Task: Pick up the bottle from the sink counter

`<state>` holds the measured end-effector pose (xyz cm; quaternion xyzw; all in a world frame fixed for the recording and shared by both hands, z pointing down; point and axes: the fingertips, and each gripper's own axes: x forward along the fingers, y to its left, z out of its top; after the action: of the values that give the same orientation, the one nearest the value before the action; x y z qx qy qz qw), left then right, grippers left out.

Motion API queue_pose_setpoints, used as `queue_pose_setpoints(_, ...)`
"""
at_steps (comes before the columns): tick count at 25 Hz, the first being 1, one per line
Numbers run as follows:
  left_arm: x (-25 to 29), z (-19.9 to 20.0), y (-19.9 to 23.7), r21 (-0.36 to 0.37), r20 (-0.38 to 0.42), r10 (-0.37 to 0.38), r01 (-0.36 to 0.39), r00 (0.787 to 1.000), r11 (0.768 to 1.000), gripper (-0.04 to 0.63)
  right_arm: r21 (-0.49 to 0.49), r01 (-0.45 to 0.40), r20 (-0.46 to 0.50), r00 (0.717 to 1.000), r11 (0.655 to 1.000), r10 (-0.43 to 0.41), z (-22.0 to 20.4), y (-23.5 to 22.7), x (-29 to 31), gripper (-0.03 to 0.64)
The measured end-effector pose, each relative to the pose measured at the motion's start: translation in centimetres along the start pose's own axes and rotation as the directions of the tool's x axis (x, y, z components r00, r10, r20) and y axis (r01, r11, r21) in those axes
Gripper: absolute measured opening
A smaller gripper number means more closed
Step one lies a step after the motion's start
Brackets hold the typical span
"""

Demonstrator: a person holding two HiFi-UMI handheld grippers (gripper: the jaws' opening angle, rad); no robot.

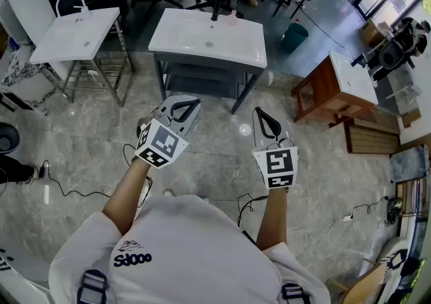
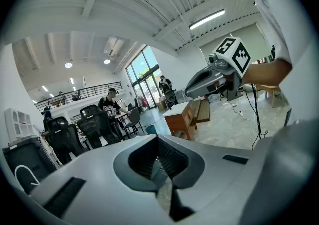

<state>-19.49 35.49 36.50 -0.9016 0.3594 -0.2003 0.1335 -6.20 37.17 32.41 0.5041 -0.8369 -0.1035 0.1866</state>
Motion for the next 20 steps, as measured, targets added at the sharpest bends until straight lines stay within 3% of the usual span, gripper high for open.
queue_pose_setpoints(12, 3.1, 1.7, -1.1, -0.002, 0.001, 0.031, -0.031, 1.000, 1.000, 0.003, 0.075, -0.007, 0.058, 0.998, 0.997, 0.003, -2.5, -4.3, -1.1, 0.009)
queue_pose_setpoints(20, 5.4, 2.3, -2.2, 0.003, -0.013, 0.098, -0.098, 0.995, 0.995, 0.002, 0.082, -0.042, 0.062, 0.997, 0.996, 0.037, -4.4, -6.7, -1.1, 0.009)
